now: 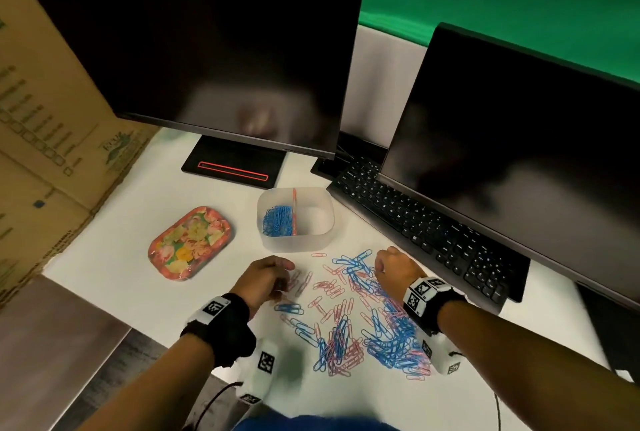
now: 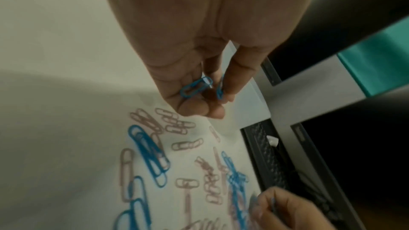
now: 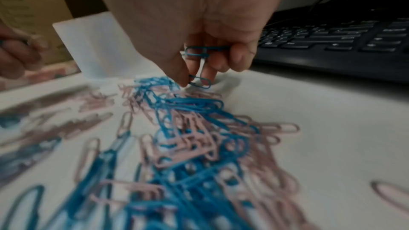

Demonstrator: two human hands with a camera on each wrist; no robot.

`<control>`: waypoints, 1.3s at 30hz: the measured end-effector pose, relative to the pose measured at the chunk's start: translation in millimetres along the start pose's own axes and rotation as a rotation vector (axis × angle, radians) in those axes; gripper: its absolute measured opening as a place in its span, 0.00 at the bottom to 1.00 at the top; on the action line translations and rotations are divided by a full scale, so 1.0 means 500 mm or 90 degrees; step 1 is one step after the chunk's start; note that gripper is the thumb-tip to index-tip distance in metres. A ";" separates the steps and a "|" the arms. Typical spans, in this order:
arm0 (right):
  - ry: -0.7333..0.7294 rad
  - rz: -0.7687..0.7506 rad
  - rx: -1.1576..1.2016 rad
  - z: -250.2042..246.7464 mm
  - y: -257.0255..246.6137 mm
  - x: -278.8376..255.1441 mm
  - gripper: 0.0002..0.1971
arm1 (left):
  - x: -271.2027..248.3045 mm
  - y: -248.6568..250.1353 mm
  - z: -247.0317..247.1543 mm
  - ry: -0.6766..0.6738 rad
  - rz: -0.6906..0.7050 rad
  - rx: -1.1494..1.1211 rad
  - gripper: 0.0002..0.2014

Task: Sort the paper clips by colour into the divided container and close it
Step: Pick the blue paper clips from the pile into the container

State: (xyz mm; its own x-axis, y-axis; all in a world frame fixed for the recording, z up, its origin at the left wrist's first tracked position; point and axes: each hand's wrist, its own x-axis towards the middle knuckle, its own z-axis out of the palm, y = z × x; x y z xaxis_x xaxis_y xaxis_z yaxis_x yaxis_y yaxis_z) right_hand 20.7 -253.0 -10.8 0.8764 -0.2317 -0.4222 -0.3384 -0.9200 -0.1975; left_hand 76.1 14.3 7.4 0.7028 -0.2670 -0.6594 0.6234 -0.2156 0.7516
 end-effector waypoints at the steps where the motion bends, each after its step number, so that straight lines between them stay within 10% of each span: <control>1: 0.009 0.007 0.037 0.001 0.002 -0.003 0.05 | -0.005 0.007 -0.001 -0.010 -0.006 -0.051 0.10; 9: -0.145 0.029 0.730 -0.058 -0.112 -0.040 0.10 | -0.017 0.093 0.007 -0.025 0.020 -0.206 0.08; 15: -0.223 0.015 0.821 -0.148 -0.274 -0.019 0.07 | 0.010 0.172 -0.014 0.097 0.031 -0.215 0.08; 26: -0.101 -0.033 0.611 -0.157 -0.329 0.046 0.14 | 0.034 0.194 -0.025 0.106 0.149 0.021 0.08; 30: -0.048 -0.101 0.432 -0.126 -0.242 -0.002 0.11 | 0.005 0.115 -0.033 0.048 0.317 0.328 0.09; 39: -0.132 -0.229 0.093 0.011 -0.169 -0.119 0.10 | 0.003 -0.065 -0.020 -0.071 0.305 0.894 0.08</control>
State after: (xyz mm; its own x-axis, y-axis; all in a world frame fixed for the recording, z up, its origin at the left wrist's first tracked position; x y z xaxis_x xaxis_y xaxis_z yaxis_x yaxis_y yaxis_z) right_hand -4.7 -159.9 26.1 0.8648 0.1774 -0.4698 -0.0823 -0.8728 -0.4811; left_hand 60.0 30.1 -18.1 0.6707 -0.6274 -0.3956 -0.5312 -0.7785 0.3342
